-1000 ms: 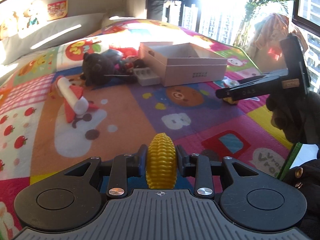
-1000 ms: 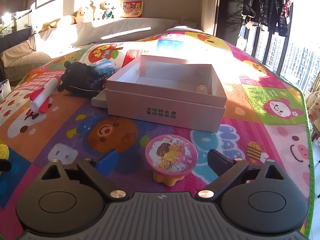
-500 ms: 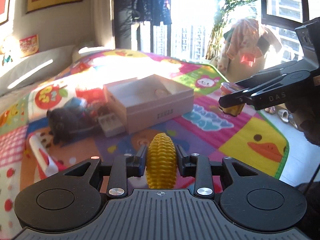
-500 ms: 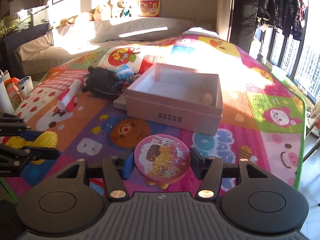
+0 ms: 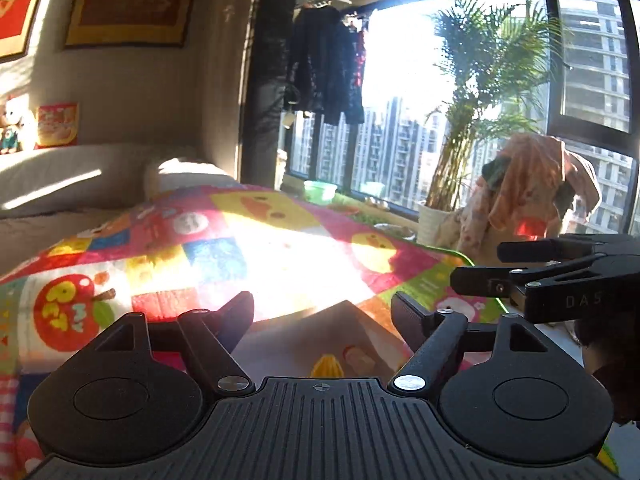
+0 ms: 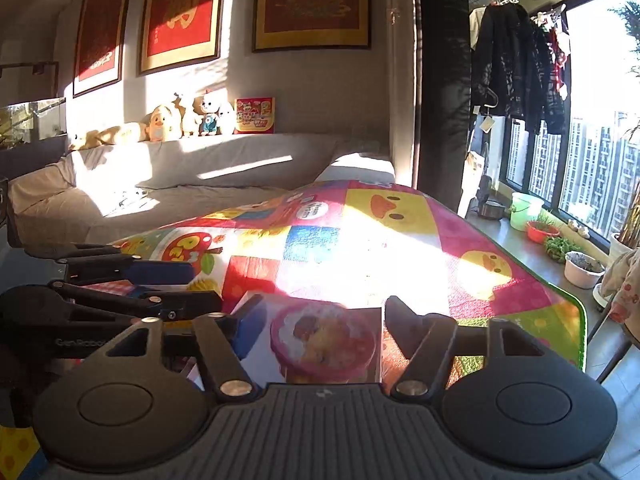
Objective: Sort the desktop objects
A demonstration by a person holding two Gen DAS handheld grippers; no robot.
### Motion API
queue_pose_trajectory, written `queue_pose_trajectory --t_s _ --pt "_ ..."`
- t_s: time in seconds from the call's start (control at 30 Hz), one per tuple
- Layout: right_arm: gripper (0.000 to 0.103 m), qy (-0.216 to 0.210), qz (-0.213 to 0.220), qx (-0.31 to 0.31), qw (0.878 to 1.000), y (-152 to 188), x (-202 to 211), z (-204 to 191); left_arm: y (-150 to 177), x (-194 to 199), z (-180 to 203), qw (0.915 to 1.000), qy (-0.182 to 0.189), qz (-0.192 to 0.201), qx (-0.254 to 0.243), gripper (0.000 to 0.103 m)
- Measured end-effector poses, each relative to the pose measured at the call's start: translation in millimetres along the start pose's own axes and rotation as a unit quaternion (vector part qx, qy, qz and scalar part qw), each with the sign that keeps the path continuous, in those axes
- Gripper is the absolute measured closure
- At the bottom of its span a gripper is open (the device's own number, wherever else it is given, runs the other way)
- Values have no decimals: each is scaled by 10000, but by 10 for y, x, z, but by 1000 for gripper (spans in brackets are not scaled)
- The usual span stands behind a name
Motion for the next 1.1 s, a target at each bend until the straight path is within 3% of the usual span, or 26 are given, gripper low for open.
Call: queue_pose_trajectory --t_s 0.07,0.17,0.33,0.47,0.6,0.63,0.73,0.77,0.83,0.93,1.1 --pt "11 136 41 3 9999 88 -87 65 171 157 -130 9995 -285 -66 -76 5" --pt "4 228 -26 128 9997 322 -114 95 577 394 -289 9966 -673 -435 -188 4" --pt "4 -93 -489 642 9967 742 -159 -281 1111 657 -583 9891 -1100 -902 392 3" --pt "4 -628 -514 1107 9905 823 -75 -775 1258 781 -768 9830 -1538 -943 351 2" --pt "7 -1011 -488 1507 9822 816 -67 -1234 1257 914 -898 9782 -1979 -605 194 1" --pt "17 -1031 -516 1619 9801 831 -89 -1326 1245 949 -926 9773 -2039 -527 213 1" --pt "67 -1068 -843 2197 9660 921 -259 -1645 1208 1036 -974 9811 -1812 -407 538 0" --pt "75 -1129 -989 2187 9642 911 -356 -1705 1210 1053 -975 9831 -1658 -395 662 0" --pt "76 -1274 -1386 1875 9640 829 -635 -1790 1239 1070 -947 9855 -1489 -386 722 0" --pt "76 -1167 -1991 1422 9626 672 -1196 -1903 1301 1050 -878 9876 -1407 -387 574 0" --pt "76 -499 -2495 1385 9571 604 -2182 -2105 1304 1061 -846 9893 -1308 -311 561 0"
Point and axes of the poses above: each gripper's, at about its wrist camera, not at the fingertips, and x roughly against the way its jaws point, z to its right, y to its underside, the point moved 4 cm from there along -x, roughly the way its jaws point, and after that the axes turned 11 degrees about z, right-handed, at the moved point
